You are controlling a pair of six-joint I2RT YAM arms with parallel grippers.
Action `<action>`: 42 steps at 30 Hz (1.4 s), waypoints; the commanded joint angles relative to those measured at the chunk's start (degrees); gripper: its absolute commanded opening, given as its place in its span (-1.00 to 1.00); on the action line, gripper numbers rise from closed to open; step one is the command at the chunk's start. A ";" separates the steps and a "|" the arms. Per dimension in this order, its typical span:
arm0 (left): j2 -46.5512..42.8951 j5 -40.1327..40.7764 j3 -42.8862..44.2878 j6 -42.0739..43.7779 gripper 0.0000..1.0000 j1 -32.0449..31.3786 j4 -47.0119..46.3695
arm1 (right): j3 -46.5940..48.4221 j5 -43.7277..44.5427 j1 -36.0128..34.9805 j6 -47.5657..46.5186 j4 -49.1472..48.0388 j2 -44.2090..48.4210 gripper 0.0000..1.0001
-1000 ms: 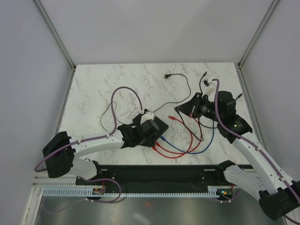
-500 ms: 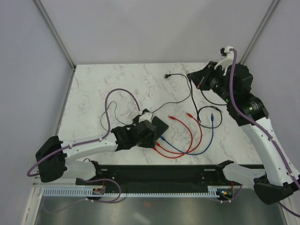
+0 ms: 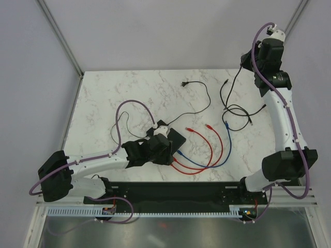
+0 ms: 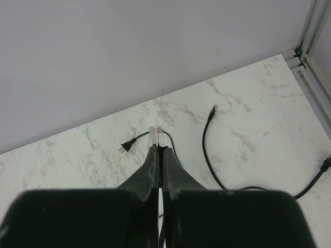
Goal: Pull the plug from the switch port
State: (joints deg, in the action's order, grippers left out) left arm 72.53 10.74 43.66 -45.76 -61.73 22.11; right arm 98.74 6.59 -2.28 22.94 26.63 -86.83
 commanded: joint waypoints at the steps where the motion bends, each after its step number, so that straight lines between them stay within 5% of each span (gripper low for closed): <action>1: 0.32 -1.95 0.28 0.40 0.17 0.12 -3.12 | 5.23 2.20 1.05 0.96 -4.57 -3.59 -1.00; 20: -1.87 -4.50 1.69 2.95 0.18 0.12 -3.56 | 3.65 8.34 2.02 5.71 -17.58 -29.27 -1.00; 29: -2.31 -4.68 1.17 2.08 0.17 0.12 -3.39 | 10.08 14.24 4.56 6.59 -6.42 -38.77 -0.91; 31: -2.39 -4.94 1.16 1.81 0.18 0.12 -3.30 | 7.44 14.07 5.36 7.99 -6.07 -37.89 -0.82; 34: -3.18 -5.82 1.08 1.29 0.17 0.12 -3.12 | 6.90 12.32 6.76 8.97 -5.10 -37.89 -0.51; 35: -3.62 -6.17 0.90 1.11 0.18 0.12 -3.04 | 7.17 12.05 7.29 8.79 -4.58 -38.06 -0.25; 42: -5.73 -6.43 0.46 -1.00 0.18 0.12 -2.25 | 13.03 9.67 6.94 8.26 4.18 -36.31 0.40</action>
State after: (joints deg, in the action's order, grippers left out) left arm 68.82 5.34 43.68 -44.80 -61.73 20.47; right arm 106.43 17.54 5.56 31.16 25.52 -126.13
